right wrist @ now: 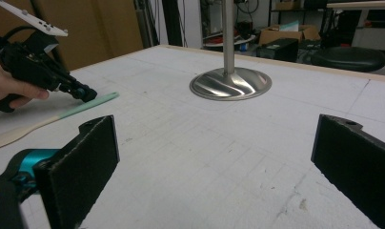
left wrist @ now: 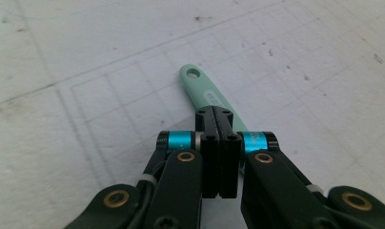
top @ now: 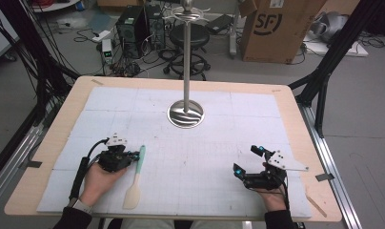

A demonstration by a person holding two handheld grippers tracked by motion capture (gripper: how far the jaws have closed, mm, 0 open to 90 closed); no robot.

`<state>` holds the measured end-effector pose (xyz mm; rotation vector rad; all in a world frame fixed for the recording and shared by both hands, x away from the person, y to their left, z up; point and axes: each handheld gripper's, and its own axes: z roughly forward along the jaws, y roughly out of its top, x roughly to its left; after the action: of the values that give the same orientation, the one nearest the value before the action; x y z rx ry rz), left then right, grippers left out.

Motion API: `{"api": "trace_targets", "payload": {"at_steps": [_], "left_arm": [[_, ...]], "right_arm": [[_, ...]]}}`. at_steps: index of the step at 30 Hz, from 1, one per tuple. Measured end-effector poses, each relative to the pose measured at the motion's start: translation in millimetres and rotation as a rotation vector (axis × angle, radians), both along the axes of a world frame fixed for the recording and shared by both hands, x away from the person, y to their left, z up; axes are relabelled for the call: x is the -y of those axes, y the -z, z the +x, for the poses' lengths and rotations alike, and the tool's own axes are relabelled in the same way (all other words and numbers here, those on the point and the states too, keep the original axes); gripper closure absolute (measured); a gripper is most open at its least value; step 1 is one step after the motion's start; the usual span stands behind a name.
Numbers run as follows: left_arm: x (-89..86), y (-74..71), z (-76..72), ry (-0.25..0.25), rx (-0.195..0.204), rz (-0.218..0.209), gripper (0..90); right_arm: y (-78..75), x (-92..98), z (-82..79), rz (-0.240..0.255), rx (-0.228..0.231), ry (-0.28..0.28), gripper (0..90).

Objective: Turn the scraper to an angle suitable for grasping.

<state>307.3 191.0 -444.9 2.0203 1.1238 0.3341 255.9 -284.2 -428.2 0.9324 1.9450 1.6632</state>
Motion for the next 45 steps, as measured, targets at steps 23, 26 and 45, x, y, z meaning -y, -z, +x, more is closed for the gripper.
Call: {"api": "trace_targets", "payload": {"at_steps": [23, 26, 45], "left_arm": [[65.7, -5.7, -23.7, 0.29, 0.012, 0.089, 89.8], [70.4, -6.5, -27.4, 0.329, 0.007, 0.092, 89.8], [97.3, -10.2, -54.0, 0.566, 0.014, 0.142, 89.8]], "right_arm": [[-0.6, 3.3, -0.2, 0.011, 0.0, 0.009, 0.8], [-0.6, 3.1, -0.2, 0.01, 0.001, 0.008, 0.8], [-0.4, 3.0, -0.7, 0.011, -0.003, 0.007, 0.8]]}}
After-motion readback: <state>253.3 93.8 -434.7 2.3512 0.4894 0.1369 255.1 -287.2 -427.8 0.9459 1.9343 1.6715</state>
